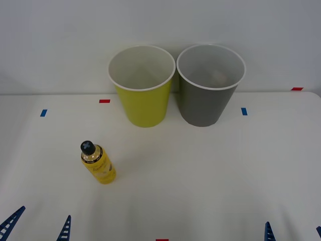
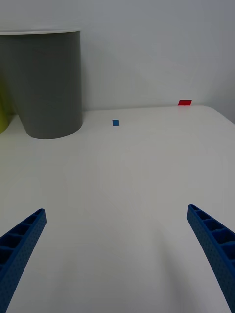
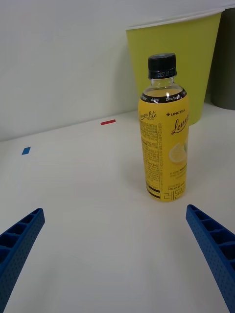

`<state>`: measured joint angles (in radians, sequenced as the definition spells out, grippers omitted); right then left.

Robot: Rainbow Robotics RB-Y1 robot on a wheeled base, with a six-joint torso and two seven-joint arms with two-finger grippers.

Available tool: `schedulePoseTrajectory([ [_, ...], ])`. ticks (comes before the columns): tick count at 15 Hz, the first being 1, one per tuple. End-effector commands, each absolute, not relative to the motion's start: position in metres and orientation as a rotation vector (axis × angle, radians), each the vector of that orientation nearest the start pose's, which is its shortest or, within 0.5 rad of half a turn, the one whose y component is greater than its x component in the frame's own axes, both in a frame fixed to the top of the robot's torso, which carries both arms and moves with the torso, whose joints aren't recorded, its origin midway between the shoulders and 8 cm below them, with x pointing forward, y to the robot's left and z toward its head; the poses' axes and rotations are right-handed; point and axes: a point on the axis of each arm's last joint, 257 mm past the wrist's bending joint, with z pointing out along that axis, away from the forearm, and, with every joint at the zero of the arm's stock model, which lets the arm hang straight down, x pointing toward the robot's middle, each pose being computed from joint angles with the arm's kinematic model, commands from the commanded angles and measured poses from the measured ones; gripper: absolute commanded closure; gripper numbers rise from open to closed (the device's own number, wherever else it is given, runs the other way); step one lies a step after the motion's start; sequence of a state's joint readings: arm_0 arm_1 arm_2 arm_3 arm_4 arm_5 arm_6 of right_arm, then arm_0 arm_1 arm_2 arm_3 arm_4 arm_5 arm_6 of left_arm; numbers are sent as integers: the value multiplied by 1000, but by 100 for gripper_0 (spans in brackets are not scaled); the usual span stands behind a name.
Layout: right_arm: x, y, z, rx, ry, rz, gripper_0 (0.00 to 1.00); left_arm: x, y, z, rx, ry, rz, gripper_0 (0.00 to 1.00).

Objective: Put cans in the gray bin and PET bottles in the light green bin.

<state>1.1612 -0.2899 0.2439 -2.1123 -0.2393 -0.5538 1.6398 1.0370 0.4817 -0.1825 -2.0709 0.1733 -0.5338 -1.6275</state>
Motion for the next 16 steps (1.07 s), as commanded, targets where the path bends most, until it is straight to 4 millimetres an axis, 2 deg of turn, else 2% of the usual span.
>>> schedulePoseTrajectory([
  [1,206,-277,-248,93,1636,-50,0,231,280,-248,221,1616,46,0],
  [16,206,-277,-248,93,1636,-50,0,231,280,-248,221,1616,46,0],
])
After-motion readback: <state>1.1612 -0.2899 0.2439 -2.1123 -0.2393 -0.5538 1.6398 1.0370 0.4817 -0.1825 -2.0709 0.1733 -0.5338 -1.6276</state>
